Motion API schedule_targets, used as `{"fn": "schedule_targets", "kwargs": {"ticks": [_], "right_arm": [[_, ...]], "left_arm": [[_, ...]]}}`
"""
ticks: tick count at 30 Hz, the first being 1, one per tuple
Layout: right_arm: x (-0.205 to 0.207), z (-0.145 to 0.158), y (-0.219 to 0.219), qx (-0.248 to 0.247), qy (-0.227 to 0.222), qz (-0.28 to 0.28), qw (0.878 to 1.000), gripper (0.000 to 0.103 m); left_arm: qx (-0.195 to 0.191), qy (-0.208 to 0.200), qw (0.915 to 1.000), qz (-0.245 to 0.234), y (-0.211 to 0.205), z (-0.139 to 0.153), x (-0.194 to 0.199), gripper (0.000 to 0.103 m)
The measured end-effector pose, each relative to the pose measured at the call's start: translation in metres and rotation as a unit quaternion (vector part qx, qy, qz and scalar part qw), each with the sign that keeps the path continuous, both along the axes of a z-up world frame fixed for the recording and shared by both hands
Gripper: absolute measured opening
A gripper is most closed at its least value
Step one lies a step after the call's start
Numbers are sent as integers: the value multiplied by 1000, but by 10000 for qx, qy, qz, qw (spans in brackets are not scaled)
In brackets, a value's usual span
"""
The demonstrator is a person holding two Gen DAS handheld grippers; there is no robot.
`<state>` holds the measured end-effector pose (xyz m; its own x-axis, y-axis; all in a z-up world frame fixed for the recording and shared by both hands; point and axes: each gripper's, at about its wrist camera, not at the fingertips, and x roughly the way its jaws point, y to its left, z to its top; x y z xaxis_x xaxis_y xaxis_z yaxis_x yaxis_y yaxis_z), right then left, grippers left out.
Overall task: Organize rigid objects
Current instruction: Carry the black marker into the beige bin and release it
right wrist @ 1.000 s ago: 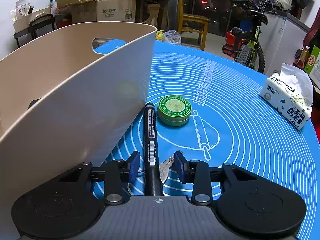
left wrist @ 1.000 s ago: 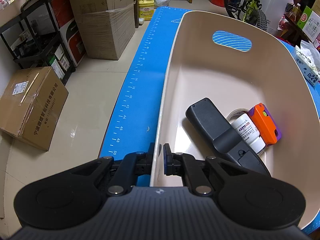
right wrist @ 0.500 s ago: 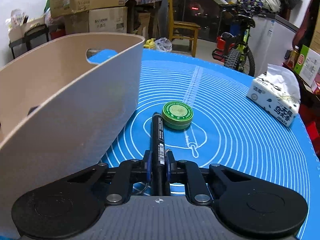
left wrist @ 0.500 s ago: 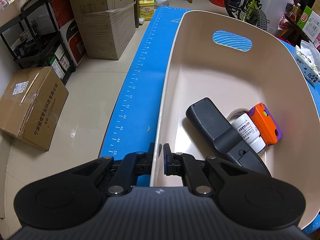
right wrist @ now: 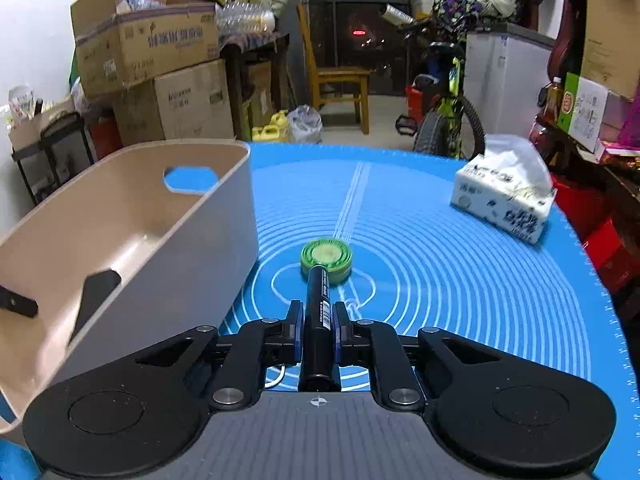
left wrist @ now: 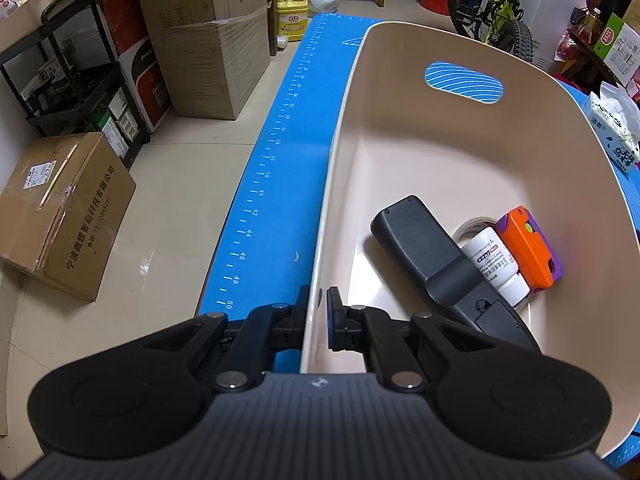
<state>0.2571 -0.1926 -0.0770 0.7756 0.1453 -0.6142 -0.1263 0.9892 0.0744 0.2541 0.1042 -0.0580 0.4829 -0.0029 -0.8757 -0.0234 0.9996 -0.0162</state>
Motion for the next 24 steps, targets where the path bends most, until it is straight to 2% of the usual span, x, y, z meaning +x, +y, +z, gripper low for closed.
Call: {"fn": "schedule_targets", "kwargs": {"ticks": [6, 13, 18, 24], "right_arm": [[-9, 37, -2, 74, -473, -5, 9989, 25], [-8, 79, 21, 200, -938, 375, 9947, 25], [0, 87, 53, 243, -934, 861, 9916, 25], [10, 74, 100, 98, -619, 1538, 9861, 25]], "left_arm": [[3, 1, 10000, 0, 0, 0, 0, 9], [12, 0, 10000, -2, 1, 0, -1, 9], [11, -1, 10000, -4, 1, 0, -1, 9], [8, -1, 10000, -3, 1, 0, -1, 9]]}}
